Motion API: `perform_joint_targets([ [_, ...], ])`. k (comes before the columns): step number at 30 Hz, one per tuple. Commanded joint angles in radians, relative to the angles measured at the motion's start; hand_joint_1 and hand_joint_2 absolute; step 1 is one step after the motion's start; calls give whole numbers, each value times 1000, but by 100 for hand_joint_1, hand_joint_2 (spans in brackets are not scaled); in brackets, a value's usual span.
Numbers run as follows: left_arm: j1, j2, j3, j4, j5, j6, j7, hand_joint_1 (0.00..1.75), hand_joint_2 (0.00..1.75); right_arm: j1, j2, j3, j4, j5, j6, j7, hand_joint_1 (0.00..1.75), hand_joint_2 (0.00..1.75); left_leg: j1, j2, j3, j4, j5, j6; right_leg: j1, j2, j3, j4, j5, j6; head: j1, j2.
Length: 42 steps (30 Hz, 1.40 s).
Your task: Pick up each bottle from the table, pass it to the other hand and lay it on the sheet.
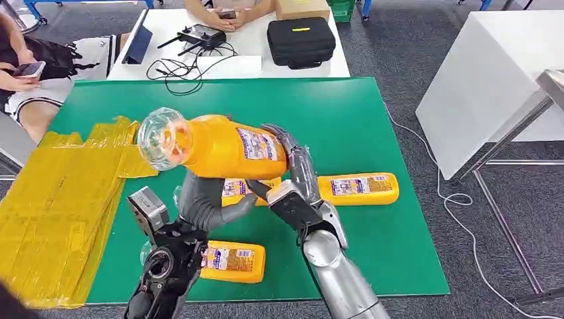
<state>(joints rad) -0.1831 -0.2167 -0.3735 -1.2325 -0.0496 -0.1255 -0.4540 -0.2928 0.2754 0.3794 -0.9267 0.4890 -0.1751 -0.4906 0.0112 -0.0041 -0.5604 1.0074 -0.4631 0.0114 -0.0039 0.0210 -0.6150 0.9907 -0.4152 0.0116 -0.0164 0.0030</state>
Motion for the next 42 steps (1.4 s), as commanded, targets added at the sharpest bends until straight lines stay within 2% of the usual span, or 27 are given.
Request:
perform_joint_targets([
  [1, -23, 45, 43, 46, 29, 29, 5, 0, 175, -4, -18, 272, 89, 62, 16, 19, 175, 175, 1, 2, 6, -3, -1, 0, 1, 1, 5, -2, -1, 0, 0, 0],
  [20, -33, 39, 54, 85, 45, 44, -3, 0, 175, 10, -50, 302, 81, 61, 0, 42, 175, 175, 1, -2, 5, -3, -1, 0, 1, -4, 5, -3, -2, 0, 0, 0],
  [21, -32, 37, 58, 89, 49, 49, -8, 68, 175, 12, -55, 297, 77, 59, -5, 42, 175, 175, 1, -2, 4, -2, 0, 0, 1, -3, 4, -2, -1, 0, 0, 0],
  [22, -32, 38, 57, 91, 49, 51, -9, 175, 175, 13, -58, 294, 76, 58, -8, 42, 175, 175, 1, -3, 6, -3, -1, 0, 2, -5, 6, -3, -2, 0, 0, 0],
  [30, -18, 36, 66, 92, 57, 67, -19, 175, 175, 28, -85, 231, 47, 35, -54, 41, 175, 175, 0, -3, 4, -2, 0, 0, 1, -4, 4, -2, -1, 0, 0, 0],
  [32, -33, 35, 65, 103, 58, 70, -18, 175, 175, 24, -90, 217, 44, 26, -62, 46, 175, 175, 1, -4, 7, -3, -1, 0, 2, -6, 7, -4, -2, 0, 0, 0],
  [33, -37, 36, 65, 108, 60, 72, -17, 175, 175, 25, -91, 212, 41, 23, -65, 47, 175, 175, 0, -3, 3, -2, 0, 0, 1, -4, 3, -2, -1, 0, 0, 0],
  [35, -42, 37, 67, 115, 65, 76, -17, 175, 175, 26, -94, 204, 34, 18, -72, 50, 175, 175, 1, -4, 10, -5, -1, 0, 2, -8, 11, -6, -2, 1, 0, 0],
  [37, -38, 39, 70, 110, 72, 80, -17, 175, 175, 34, -99, 194, 14, 13, -82, 51, 175, 175, 1, -3, 4, -2, 0, 0, 1, -5, 4, -3, -1, 0, 0, 0],
  [42, -26, 48, 81, 94, 78, 88, -17, 175, 175, 44, -116, 174, -34, 7, -96, 53, 175, 175, 0, -2, 3, -1, 0, 0, 1, -3, 2, -2, -1, 0, 0, 0],
])
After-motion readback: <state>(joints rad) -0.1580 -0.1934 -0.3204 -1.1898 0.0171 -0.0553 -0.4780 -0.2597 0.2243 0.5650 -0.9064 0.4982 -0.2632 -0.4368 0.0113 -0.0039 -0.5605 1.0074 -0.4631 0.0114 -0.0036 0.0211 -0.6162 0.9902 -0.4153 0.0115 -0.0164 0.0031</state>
